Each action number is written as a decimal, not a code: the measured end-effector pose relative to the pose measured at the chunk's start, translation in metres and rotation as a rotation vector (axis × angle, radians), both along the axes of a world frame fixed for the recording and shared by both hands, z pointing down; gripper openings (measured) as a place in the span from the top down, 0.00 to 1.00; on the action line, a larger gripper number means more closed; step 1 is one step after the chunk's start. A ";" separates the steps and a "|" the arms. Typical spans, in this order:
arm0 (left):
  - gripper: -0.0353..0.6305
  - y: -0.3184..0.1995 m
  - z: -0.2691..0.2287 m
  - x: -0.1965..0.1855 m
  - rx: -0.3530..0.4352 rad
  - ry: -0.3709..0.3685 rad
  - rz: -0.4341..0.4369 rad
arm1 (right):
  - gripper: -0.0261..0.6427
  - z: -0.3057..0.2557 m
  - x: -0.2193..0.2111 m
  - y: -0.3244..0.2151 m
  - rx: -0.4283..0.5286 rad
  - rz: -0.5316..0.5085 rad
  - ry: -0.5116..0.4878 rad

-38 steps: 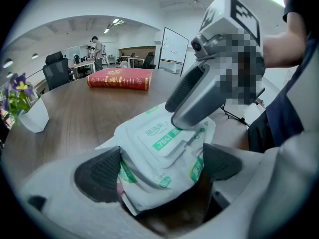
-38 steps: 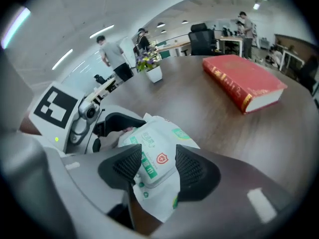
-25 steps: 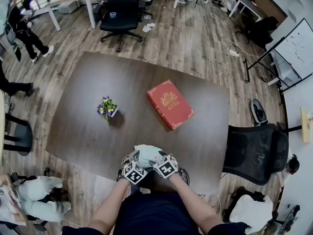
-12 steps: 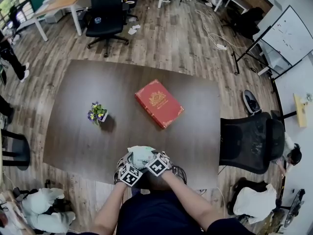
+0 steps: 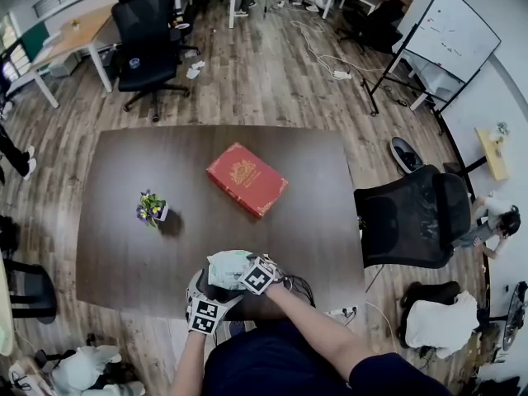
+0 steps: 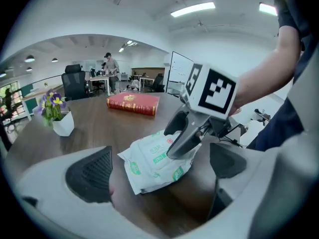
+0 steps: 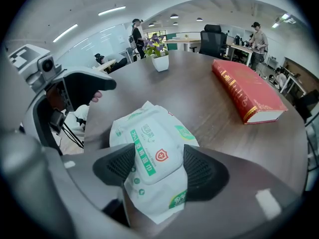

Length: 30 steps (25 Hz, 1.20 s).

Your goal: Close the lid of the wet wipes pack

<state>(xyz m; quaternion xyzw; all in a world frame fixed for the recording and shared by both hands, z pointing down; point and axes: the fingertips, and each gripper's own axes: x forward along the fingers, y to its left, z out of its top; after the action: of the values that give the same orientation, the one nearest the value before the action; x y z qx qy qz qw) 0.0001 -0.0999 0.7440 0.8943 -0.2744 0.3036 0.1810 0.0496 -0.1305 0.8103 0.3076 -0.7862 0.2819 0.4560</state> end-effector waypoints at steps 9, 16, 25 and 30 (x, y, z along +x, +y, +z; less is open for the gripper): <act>0.05 0.032 -0.070 -0.018 0.054 0.097 -0.035 | 0.49 0.001 0.004 0.014 -0.050 0.037 0.010; 0.05 0.051 -0.098 -0.035 0.131 0.072 0.009 | 0.47 -0.006 0.003 0.004 0.022 0.102 0.007; 0.05 0.069 -0.130 -0.057 0.174 0.136 -0.026 | 0.34 -0.046 0.022 0.033 0.156 0.266 -0.128; 0.05 0.073 -0.131 -0.064 0.173 0.163 -0.026 | 0.30 -0.101 0.035 0.060 0.285 0.362 -0.229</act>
<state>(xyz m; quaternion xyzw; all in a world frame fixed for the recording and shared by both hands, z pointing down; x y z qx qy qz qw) -0.0636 -0.0272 0.6129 0.9246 -0.2956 0.2028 0.1289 0.0850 -0.0709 0.7088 0.4704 -0.7965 0.2783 0.2584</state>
